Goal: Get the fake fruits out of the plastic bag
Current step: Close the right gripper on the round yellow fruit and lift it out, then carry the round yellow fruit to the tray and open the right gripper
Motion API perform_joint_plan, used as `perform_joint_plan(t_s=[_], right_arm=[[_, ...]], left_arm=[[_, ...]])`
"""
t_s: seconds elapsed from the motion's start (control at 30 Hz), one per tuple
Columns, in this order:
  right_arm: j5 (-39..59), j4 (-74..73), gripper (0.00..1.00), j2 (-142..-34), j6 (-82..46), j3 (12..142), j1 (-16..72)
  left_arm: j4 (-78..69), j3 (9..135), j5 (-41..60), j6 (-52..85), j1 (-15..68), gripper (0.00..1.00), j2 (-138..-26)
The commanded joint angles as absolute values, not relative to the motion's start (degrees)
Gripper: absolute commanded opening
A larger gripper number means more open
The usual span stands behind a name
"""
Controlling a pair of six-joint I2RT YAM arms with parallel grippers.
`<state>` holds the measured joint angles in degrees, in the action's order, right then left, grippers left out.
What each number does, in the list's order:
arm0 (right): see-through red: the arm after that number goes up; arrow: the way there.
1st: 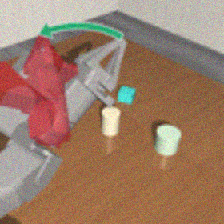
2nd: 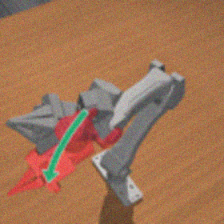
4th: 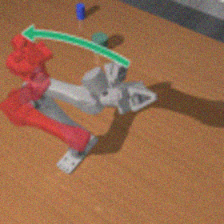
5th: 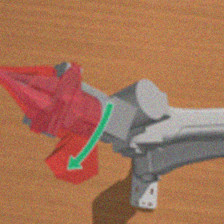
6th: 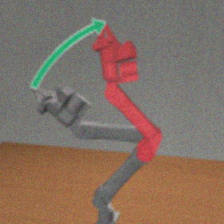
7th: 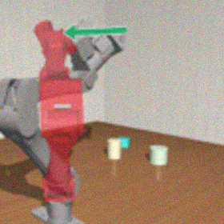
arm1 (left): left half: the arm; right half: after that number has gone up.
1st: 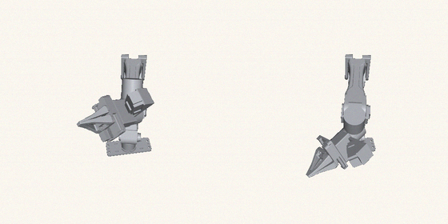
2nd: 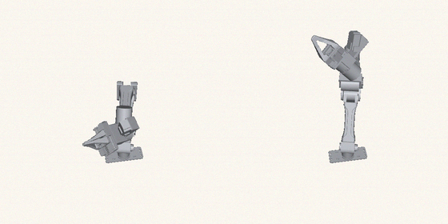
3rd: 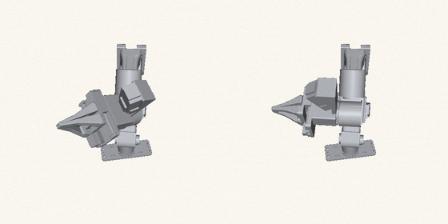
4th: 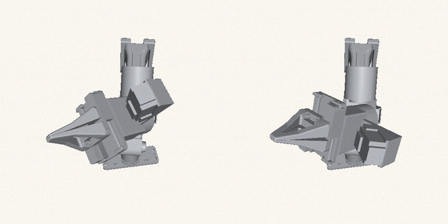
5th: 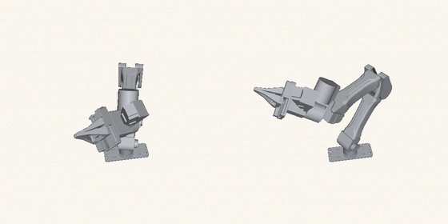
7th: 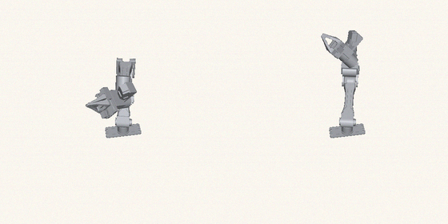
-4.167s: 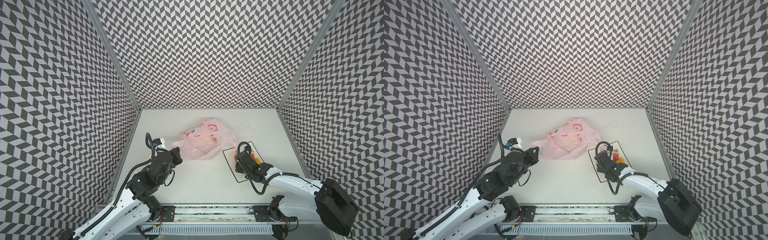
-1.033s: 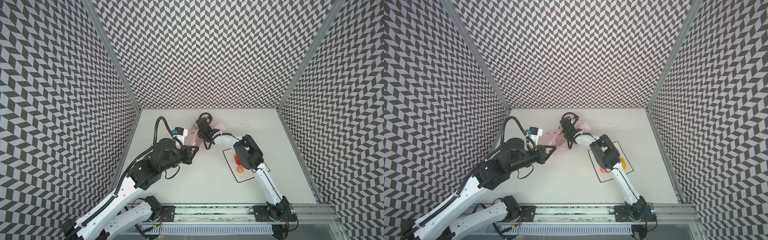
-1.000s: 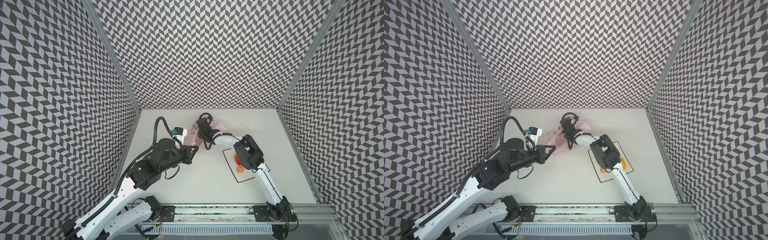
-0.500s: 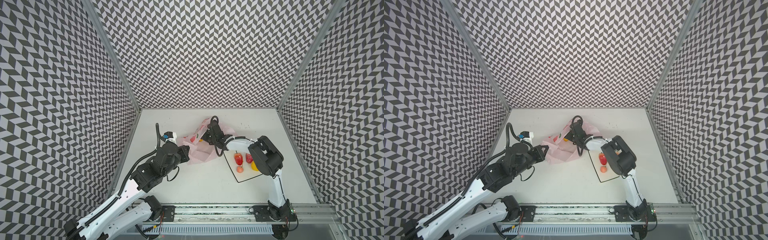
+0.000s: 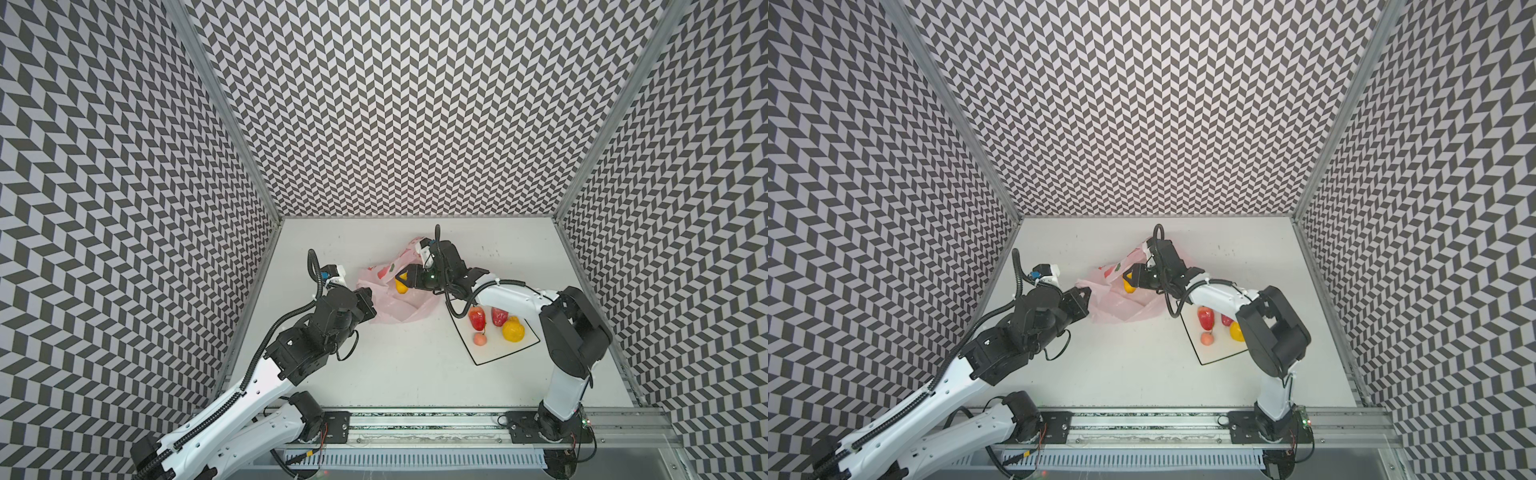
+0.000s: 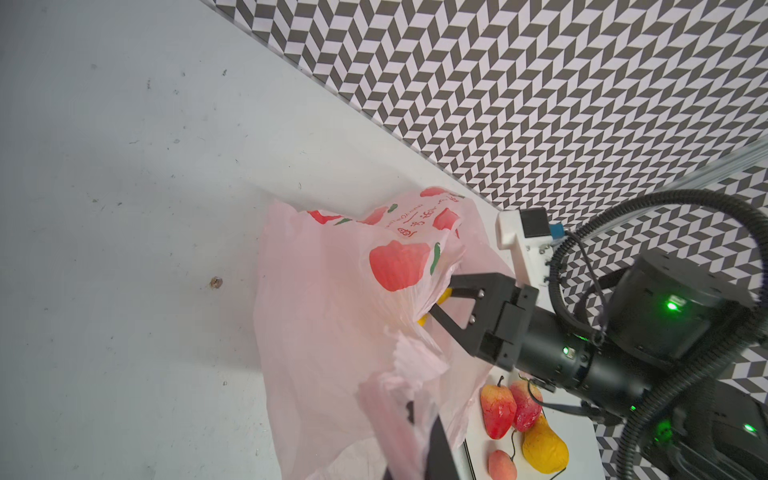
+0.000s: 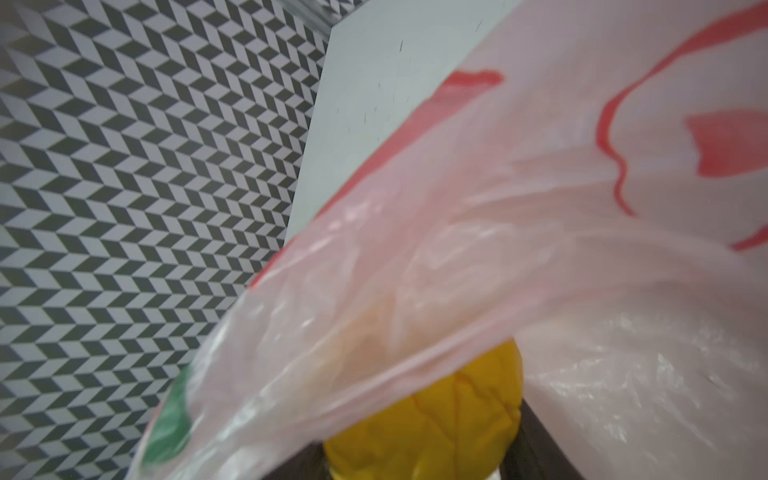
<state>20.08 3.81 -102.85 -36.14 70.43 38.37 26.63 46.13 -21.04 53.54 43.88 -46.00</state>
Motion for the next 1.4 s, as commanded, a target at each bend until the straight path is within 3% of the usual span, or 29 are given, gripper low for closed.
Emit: perform_joint_plan(t_s=[0.0,0.33,0.47,0.67,1.0,1.17,1.37], right_arm=[[23.7,11.1,0.44,-96.7,-28.5,68.7,38.6],[28.8,26.1,0.45,-80.1,-18.4,61.7,38.9],[25.8,32.4,0.45,-74.6,-14.2,59.7,39.6],[16.9,38.0,0.44,-64.3,-15.6,53.2,39.6],[-8.6,43.8,0.41,-50.4,-35.2,42.1,38.8],[-16.2,43.4,0.40,-50.7,-39.9,39.9,35.4],[-17.4,37.9,0.40,-55.2,-42.9,37.0,34.3]], left_arm=[[24.4,44.9,-24.3,54.4,44.0,0.00,-45.4],[23.0,43.9,-24.2,54.7,43.9,0.00,-45.7],[22.4,43.5,-24.0,54.5,43.9,0.00,-45.7],[22.0,43.4,-24.0,54.2,43.9,0.00,-45.7],[21.6,42.7,-23.8,54.0,43.9,0.00,-45.0],[22.0,42.2,-23.6,54.1,43.9,0.00,-44.0],[22.7,42.3,-24.2,54.0,43.8,0.00,-43.0]])
